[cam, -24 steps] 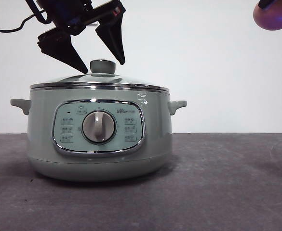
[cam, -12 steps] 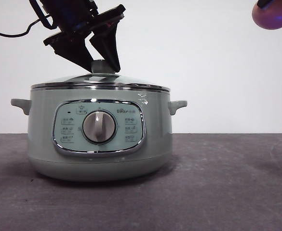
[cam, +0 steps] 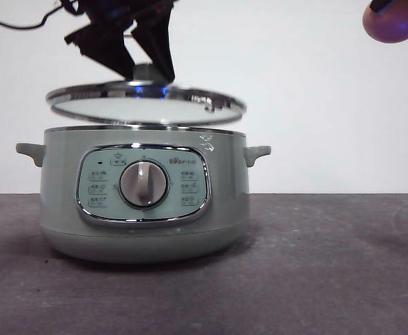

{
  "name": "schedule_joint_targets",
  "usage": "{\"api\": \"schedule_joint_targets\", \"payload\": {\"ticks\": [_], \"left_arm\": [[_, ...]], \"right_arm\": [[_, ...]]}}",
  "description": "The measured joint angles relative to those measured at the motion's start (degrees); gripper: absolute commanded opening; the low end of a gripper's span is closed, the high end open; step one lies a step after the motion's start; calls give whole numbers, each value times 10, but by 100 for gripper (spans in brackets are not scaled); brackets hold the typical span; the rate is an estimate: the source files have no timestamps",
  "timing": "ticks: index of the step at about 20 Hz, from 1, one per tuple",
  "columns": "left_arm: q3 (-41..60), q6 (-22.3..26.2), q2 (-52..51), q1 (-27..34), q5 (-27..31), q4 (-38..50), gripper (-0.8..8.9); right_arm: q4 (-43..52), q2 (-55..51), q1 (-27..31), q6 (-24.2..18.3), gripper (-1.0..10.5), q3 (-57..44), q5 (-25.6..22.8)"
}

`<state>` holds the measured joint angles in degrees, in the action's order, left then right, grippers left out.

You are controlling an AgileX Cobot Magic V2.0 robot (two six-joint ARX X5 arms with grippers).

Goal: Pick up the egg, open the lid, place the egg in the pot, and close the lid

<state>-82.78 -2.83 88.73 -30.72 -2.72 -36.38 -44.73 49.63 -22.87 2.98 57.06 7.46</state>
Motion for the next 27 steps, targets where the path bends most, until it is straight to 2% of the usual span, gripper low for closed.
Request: {"api": "schedule_joint_targets", "payload": {"ticks": [2,5,11,15,21,24,27], "left_arm": [[-21,5,-6,0,0,-18,-8],[-31,9,-51,0,11,-56,-8],[-39,21,-210,0,79,-151,-8],[-39,23,-292,1,95,-225,-8],[-39,15,-371,1,117,-293,-8],[-39,7,-385,1,116,-305,-8],[-39,2,-389,1,116,-320,-8]], "right_arm": [[14,8,0,0,-12,0,5],[58,40,0,0,-12,0,58],[140,171,-54,0,-13,43,74],[161,293,-98,-9,-13,127,74],[165,471,-144,-46,-13,271,70],[173,553,-165,-70,-13,328,43],[185,606,-179,-98,-13,336,11]]}}
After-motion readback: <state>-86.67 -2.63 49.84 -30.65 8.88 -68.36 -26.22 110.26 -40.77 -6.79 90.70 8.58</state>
